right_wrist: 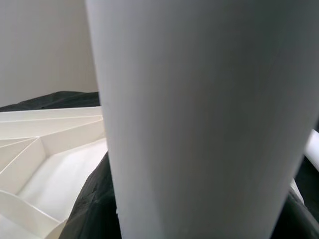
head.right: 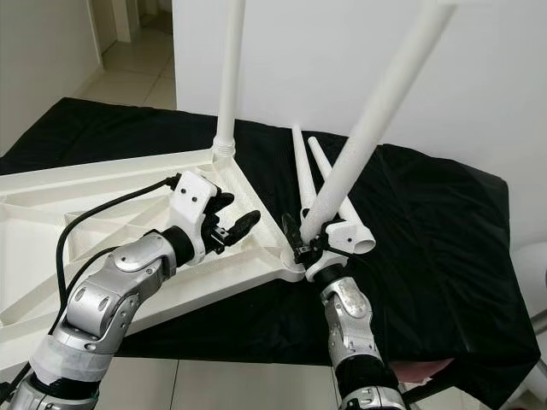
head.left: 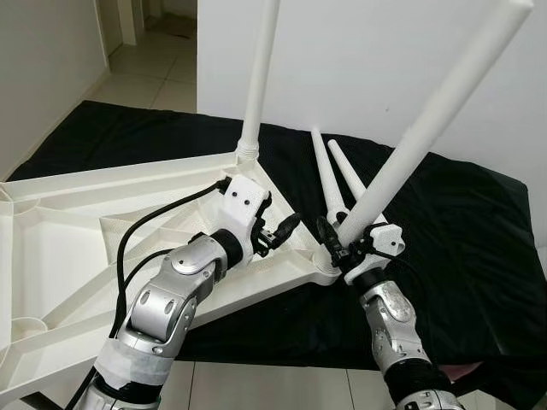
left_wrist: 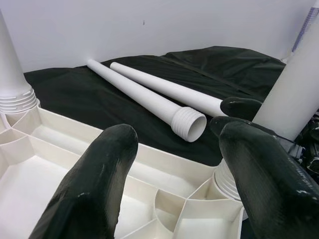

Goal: Building children table

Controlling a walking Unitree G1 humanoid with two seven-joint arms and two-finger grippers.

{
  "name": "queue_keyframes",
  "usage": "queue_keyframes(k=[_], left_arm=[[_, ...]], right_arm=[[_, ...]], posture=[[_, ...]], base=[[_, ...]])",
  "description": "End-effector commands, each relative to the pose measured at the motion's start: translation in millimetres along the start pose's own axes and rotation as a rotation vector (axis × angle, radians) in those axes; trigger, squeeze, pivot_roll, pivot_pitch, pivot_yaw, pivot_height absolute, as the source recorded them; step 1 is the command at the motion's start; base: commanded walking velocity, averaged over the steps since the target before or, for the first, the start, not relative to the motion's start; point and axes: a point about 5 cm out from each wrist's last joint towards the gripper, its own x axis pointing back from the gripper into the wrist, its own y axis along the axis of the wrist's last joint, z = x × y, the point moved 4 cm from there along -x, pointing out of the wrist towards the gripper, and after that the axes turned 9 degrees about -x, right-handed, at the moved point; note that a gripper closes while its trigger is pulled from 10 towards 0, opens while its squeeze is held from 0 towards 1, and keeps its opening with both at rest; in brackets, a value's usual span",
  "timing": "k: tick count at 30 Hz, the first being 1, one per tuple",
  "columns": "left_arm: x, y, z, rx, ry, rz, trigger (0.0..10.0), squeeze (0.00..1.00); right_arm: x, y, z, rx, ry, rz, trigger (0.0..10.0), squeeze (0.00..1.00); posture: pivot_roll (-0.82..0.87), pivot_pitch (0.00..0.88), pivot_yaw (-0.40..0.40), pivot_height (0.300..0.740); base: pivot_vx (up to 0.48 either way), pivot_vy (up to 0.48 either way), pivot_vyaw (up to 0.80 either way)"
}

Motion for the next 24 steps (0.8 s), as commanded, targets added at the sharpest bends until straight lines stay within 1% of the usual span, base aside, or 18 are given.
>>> queue_keyframes(k=[1,3,4,6,10,11,12,13,14,15,20,24], left_arm=[[-2.1,6.5,-1.9,-0.017,0.001,-0.011,10.0,0.00],[-2.2,7.1,-1.0,-0.018,0.003,-0.013,10.0,0.00],[-2.2,7.1,-1.0,-0.018,0.003,-0.013,10.0,0.00],[-2.3,7.6,-0.8,-0.020,0.003,-0.014,10.0,0.00],[-2.3,7.7,-0.8,-0.020,0.003,-0.014,10.0,0.00],[-2.5,8.5,-0.1,-0.024,0.003,-0.016,10.0,0.00],[-2.5,8.5,-0.1,-0.024,0.003,-0.016,10.0,0.00],[-2.5,8.9,0.2,-0.025,0.003,-0.016,10.0,0.00],[-2.5,8.9,0.2,-0.025,0.003,-0.016,10.0,0.00],[-2.5,9.3,0.3,-0.026,0.003,-0.017,10.0,0.00],[-2.5,9.8,0.7,-0.024,0.007,-0.019,10.0,0.00],[-2.4,9.9,0.9,-0.024,0.010,-0.020,10.0,0.00]], right_arm=[[27.9,-40.0,-14.3,-0.059,-0.101,0.157,10.0,0.00],[30.9,-45.8,-12.6,-0.043,-0.112,0.176,10.0,0.00],[30.9,-45.8,-12.6,-0.043,-0.112,0.176,10.0,0.00],[29.4,-49.9,-11.3,-0.050,-0.106,0.209,10.0,0.00],[29.1,-50.9,-11.1,-0.057,-0.104,0.216,10.0,0.00],[21.9,-56.2,-11.4,0.006,-0.082,0.304,10.0,0.00],[21.9,-56.2,-11.4,0.006,-0.082,0.304,10.0,0.00],[19.4,-57.7,-12.5,0.035,-0.075,0.339,10.0,0.00],[19.4,-57.7,-12.5,0.035,-0.075,0.339,10.0,0.00],[17.6,-58.6,-12.9,0.045,-0.061,0.364,10.0,0.00],[15.6,-60.7,-16.9,0.046,-0.043,0.420,10.0,0.00],[15.0,-60.5,-19.4,0.033,-0.052,0.426,10.0,0.00]], posture=[[0.06,0.000,-0.109,0.740],[0.06,0.000,-0.107,0.740],[0.06,0.000,-0.107,0.740],[0.06,0.000,-0.105,0.740],[0.06,0.000,-0.105,0.740],[0.06,0.000,-0.102,0.740],[0.06,0.000,-0.102,0.740],[0.06,0.000,-0.102,0.740],[0.06,0.000,-0.102,0.740],[0.06,0.000,-0.104,0.740],[0.06,0.000,-0.108,0.740],[0.06,0.000,-0.108,0.740]], base=[[0.000,0.000,0.00],[0.000,0.000,0.00],[0.000,0.000,0.00],[0.000,0.000,0.00],[0.000,0.000,0.00],[0.000,0.000,0.00],[0.000,0.000,0.00],[0.000,0.000,0.00],[0.000,0.000,0.00],[0.000,0.000,0.00],[0.000,0.000,0.00],[0.000,0.000,0.00]])
